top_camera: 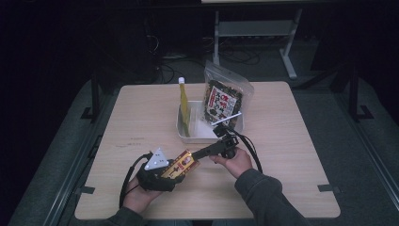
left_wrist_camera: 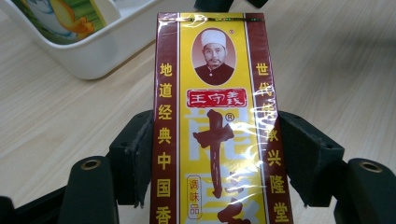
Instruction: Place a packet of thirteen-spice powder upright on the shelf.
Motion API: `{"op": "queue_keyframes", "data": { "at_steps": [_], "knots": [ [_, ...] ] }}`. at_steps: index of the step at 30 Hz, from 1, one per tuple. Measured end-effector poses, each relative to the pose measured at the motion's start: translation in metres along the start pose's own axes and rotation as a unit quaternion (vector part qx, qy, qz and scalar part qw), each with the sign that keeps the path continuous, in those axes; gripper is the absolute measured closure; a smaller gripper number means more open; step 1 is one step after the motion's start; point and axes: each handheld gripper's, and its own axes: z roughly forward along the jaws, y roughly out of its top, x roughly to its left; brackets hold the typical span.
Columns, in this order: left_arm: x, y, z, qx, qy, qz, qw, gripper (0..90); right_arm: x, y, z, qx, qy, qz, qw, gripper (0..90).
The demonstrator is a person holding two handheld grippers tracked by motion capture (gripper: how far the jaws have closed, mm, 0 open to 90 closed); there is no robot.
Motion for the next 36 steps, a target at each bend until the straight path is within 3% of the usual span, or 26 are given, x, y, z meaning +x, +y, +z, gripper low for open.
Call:
{"op": "queue_keyframes", "data": {
  "at_steps": [16,22,31,36],
  "knots": [
    [-0.006,0.004,-0.001,-0.015,-0.008,0.009,0.9998,32.4,-0.001,0.003,0.012,0.020,0.035,0.018,0.9990,40.6],
    [-0.006,0.005,-0.001,-0.021,-0.011,0.006,0.9997,32.3,0.000,0.003,0.015,0.025,0.048,0.024,0.9982,52.2],
    [-0.005,0.003,0.001,-0.021,-0.009,0.005,0.9997,32.3,0.003,0.006,0.012,0.026,0.055,0.045,0.9971,60.9],
    [-0.006,0.002,0.002,-0.019,0.002,0.012,0.9997,32.0,0.006,0.010,0.010,0.027,0.054,0.055,0.9967,64.9]
  ]
}}
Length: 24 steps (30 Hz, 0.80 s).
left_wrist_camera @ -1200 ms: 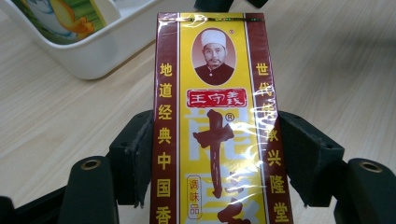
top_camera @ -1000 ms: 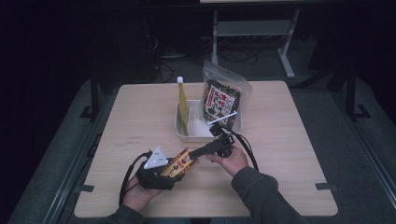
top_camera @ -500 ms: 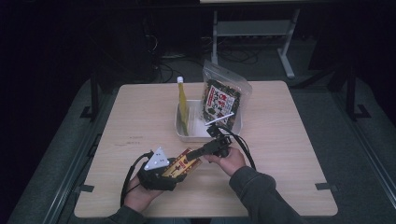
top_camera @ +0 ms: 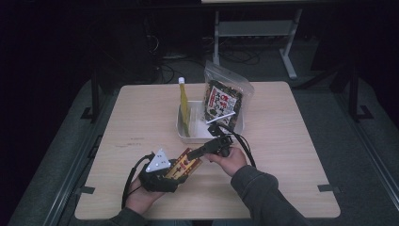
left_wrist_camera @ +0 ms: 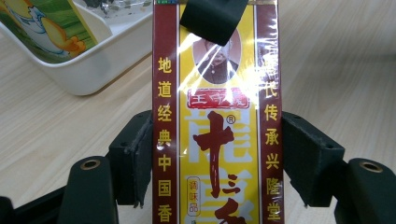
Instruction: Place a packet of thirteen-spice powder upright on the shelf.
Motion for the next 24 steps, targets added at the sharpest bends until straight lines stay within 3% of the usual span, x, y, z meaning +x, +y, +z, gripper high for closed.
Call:
{"op": "queue_keyframes", "data": {
  "at_steps": [4,7,17,24],
  "knots": [
    [-0.001,0.000,0.001,0.002,0.007,0.003,1.0000,30.8,0.002,0.001,0.001,-0.001,-0.001,0.010,1.0000,67.6],
    [-0.001,0.000,0.001,0.001,0.005,0.001,1.0000,29.4,0.006,0.002,0.001,-0.002,-0.007,0.003,1.0000,68.3],
    [0.005,-0.003,-0.004,-0.010,0.006,-0.020,0.9997,23.3,0.010,0.006,-0.015,-0.016,-0.068,0.000,0.9976,68.4],
    [0.012,-0.008,-0.008,-0.011,0.008,-0.036,0.9993,22.7,0.016,0.010,-0.033,-0.035,-0.093,-0.006,0.9951,68.4]
  ]
}}
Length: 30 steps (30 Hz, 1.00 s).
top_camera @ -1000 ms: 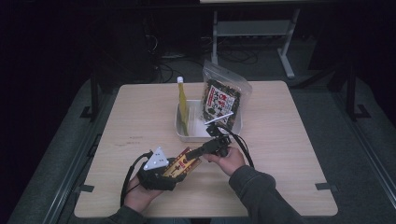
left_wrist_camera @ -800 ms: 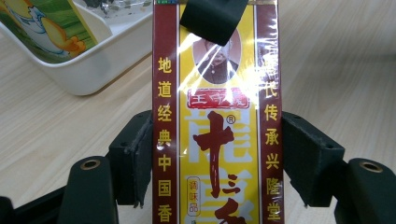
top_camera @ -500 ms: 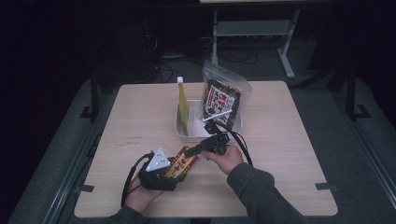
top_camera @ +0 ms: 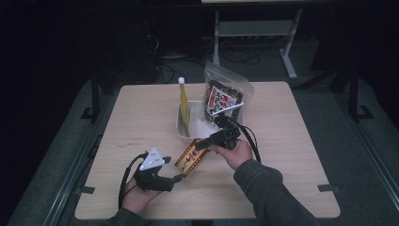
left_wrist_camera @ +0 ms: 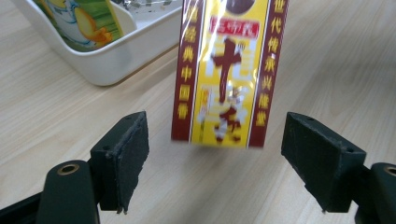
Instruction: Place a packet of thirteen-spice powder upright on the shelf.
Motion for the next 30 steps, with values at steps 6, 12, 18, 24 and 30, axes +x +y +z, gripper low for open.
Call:
{"op": "queue_keyframes", "data": {
  "at_steps": [6,12,18,24,30],
  "knots": [
    [0.005,-0.002,-0.001,0.000,0.005,-0.010,0.9999,21.9,0.004,0.006,-0.011,-0.008,-0.015,-0.008,0.9998,68.4],
    [0.009,-0.005,-0.002,0.001,0.008,-0.016,0.9998,21.1,0.008,0.011,-0.020,-0.018,-0.028,-0.010,0.9994,68.4],
    [0.011,-0.006,-0.004,0.003,0.010,-0.017,0.9998,21.1,0.014,0.018,-0.031,-0.034,-0.039,-0.017,0.9985,68.4],
    [0.012,-0.007,-0.003,0.004,0.010,-0.021,0.9997,21.1,0.017,0.024,-0.041,-0.045,-0.053,-0.015,0.9975,68.3],
    [0.015,-0.009,-0.004,0.005,0.013,-0.024,0.9996,21.1,0.017,0.030,-0.048,-0.055,-0.065,-0.010,0.9963,68.3]
  ]
}}
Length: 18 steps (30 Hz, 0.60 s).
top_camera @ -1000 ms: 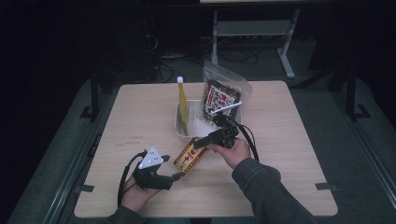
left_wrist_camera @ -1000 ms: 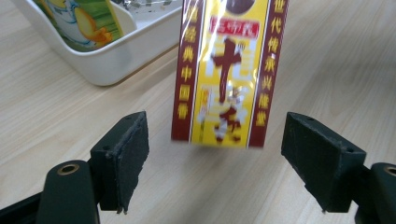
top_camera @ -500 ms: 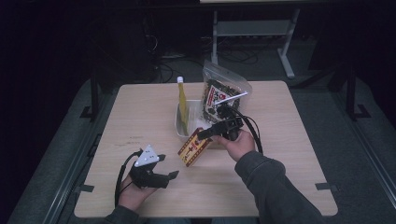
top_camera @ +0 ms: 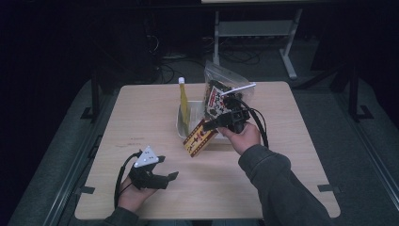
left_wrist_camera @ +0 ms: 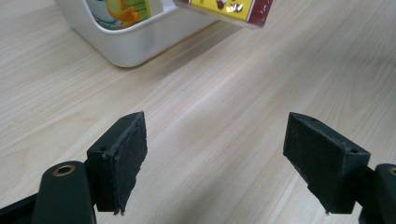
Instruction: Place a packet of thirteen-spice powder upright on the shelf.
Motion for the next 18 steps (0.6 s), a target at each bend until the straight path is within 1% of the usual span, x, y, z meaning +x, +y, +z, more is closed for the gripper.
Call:
{"op": "queue_keyframes", "data": {
  "at_steps": [6,9,10,16,18],
  "knots": [
    [0.002,-0.001,-0.001,0.001,0.003,-0.001,1.0000,21.1,0.001,0.005,-0.003,-0.006,-0.009,0.002,0.9999,68.3],
    [0.003,-0.001,-0.001,0.001,0.002,-0.002,1.0000,21.1,0.001,0.007,-0.004,-0.008,-0.008,0.006,0.9999,68.2],
    [0.003,-0.002,-0.001,0.002,0.002,-0.002,1.0000,21.0,0.001,0.009,-0.005,-0.009,-0.015,0.005,0.9998,68.3],
    [0.005,-0.002,-0.002,0.001,0.004,-0.004,1.0000,21.1,0.003,0.016,-0.009,-0.017,-0.027,0.006,0.9995,68.3],
    [0.006,-0.003,-0.003,0.001,0.005,-0.005,1.0000,21.0,0.003,0.019,-0.011,-0.019,-0.030,0.010,0.9993,68.2]
  ]
}}
